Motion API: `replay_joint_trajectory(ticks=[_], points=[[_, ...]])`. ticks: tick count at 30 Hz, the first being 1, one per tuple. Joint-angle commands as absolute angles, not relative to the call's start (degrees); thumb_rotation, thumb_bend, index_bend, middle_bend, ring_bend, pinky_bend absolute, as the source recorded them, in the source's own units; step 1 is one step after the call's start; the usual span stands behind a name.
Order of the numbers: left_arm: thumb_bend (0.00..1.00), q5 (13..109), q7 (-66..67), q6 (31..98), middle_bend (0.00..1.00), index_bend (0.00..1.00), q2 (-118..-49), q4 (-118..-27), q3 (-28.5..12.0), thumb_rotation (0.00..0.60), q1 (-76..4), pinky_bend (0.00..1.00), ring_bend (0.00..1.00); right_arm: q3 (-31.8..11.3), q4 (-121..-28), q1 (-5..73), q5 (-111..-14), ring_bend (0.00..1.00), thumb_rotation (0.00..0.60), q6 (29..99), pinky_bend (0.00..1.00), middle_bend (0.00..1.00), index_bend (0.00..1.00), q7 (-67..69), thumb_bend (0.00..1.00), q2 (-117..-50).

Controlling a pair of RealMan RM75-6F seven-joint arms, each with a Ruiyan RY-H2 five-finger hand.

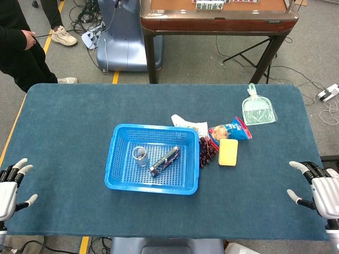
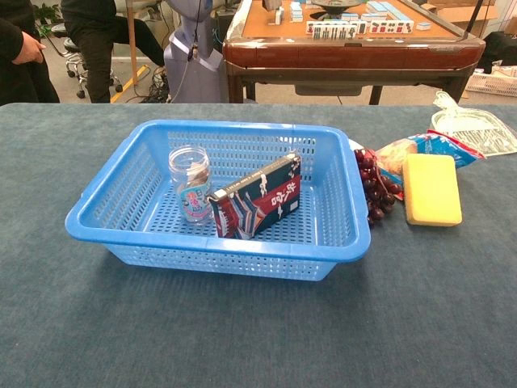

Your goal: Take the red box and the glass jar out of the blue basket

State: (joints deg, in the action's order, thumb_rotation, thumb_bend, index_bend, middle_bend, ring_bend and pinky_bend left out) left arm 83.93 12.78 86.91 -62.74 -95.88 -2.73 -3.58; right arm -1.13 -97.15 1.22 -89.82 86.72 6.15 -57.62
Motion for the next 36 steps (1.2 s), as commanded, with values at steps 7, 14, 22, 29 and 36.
replay_joint_trajectory(ticks=[7, 14, 22, 29, 36], points=[[0.15, 84.3, 12.8, 87.3, 0.14, 0.26, -62.3, -96.2, -2.6, 0.600, -3.4, 0.18, 0.15, -0.9, -96.7, 1.3, -90.3, 0.18, 0.600, 86.6, 0.29, 0.27, 0.24, 6.7, 0.17, -57.9], [0.15, 84.6, 12.7, 87.8, 0.14, 0.26, -62.2, -96.6, -2.6, 0.600, -3.2, 0.18, 0.16, -1.2, -96.1, 1.2, -90.7, 0.18, 0.600, 87.5, 0.29, 0.27, 0.24, 7.3, 0.17, -58.1], [0.15, 84.7, 12.9, 88.4, 0.14, 0.26, -61.9, -97.0, -2.9, 0.600, -3.1, 0.18, 0.16, -1.2, -95.6, 1.3, -91.0, 0.18, 0.600, 87.8, 0.29, 0.27, 0.24, 7.7, 0.17, -58.2], [0.15, 84.7, 13.0, 88.3, 0.14, 0.26, -61.8, -97.1, -2.8, 0.600, -3.0, 0.18, 0.16, -1.3, -96.4, 2.8, -92.3, 0.18, 0.600, 86.3, 0.29, 0.27, 0.24, 6.6, 0.17, -57.5], [0.15, 85.2, 12.7, 88.7, 0.14, 0.26, -61.6, -97.2, -3.0, 0.600, -3.1, 0.18, 0.15, -2.2, -100.6, 8.5, -96.8, 0.18, 0.600, 81.0, 0.29, 0.27, 0.24, 4.4, 0.17, -54.4]])
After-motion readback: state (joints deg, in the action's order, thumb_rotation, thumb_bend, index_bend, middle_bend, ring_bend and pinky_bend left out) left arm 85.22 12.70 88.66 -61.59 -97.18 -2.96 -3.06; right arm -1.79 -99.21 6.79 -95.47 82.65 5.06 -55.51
